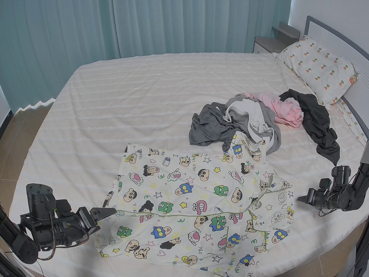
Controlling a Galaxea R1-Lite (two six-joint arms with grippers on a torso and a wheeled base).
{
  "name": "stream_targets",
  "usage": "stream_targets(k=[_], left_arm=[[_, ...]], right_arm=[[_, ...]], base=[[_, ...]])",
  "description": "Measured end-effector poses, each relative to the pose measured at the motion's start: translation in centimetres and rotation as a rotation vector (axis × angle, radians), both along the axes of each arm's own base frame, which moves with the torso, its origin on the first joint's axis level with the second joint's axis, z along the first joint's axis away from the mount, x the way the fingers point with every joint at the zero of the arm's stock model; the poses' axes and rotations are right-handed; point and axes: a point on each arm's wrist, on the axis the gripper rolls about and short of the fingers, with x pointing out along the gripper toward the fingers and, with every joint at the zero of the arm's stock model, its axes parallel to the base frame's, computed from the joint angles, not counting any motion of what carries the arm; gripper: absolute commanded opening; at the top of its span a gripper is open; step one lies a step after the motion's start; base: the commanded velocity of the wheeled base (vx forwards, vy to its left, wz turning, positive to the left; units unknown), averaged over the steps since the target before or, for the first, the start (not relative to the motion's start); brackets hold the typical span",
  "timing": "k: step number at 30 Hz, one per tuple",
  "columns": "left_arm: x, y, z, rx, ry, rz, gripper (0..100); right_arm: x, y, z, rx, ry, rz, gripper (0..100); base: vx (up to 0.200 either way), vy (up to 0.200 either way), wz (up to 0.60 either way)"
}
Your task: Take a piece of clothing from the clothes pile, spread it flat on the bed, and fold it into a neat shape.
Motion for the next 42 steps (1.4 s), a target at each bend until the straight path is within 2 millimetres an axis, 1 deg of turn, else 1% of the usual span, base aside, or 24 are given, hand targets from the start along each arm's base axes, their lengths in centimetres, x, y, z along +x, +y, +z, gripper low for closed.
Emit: stream_targets(k=[7, 11, 14, 17, 21, 25, 31, 39, 40, 42], left_arm=[[0.2, -0.3, -0.8, 0.032, 0.035, 0.006, 100], [0.4, -0.5, -1.2, 0.037, 0.056, 0.002, 100], [0.7, -0.7, -1.6, 0.043, 0.074, -0.002, 100], [1.2, -0.9, -2.1, 0.052, 0.095, -0.005, 100], [2.1, -1.2, -3.0, 0.065, 0.128, -0.003, 100], [3.4, -1.5, -4.1, 0.091, 0.154, 0.020, 100], [5.3, -1.8, -5.8, 0.143, 0.162, 0.073, 100], [6.6, -1.9, -7.0, 0.155, 0.131, 0.081, 100], [6.7, -1.8, -7.2, 0.155, 0.131, 0.083, 0], [7.0, -1.9, -7.5, 0.157, 0.135, 0.084, 0]], right_arm=[[-0.6, 0.2, 0.7, 0.002, -0.011, 0.001, 0], [-1.2, 0.6, 1.7, 0.000, -0.024, -0.006, 0], [-2.1, 1.2, 3.0, -0.014, -0.038, -0.034, 0], [-3.1, 2.3, 4.6, -0.010, -0.052, -0.090, 0], [-4.7, 4.7, 6.9, 0.039, -0.084, -0.176, 0], [-6.5, 7.0, 8.4, 0.081, -0.114, -0.179, 0], [-8.3, 9.4, 9.5, 0.090, -0.155, -0.117, 0], [-9.4, 11.1, 10.2, 0.031, -0.204, -0.110, 0], [-9.5, 11.3, 10.3, 0.031, -0.208, -0.103, 0], [-9.6, 11.4, 10.4, 0.033, -0.213, -0.096, 0]], base=[[0.000, 0.000, 0.00], [0.000, 0.000, 0.00], [0.000, 0.000, 0.00], [0.000, 0.000, 0.00], [0.000, 0.000, 0.00], [0.000, 0.000, 0.00], [0.000, 0.000, 0.00], [0.000, 0.000, 0.00], [0.000, 0.000, 0.00], [0.000, 0.000, 0.00]])
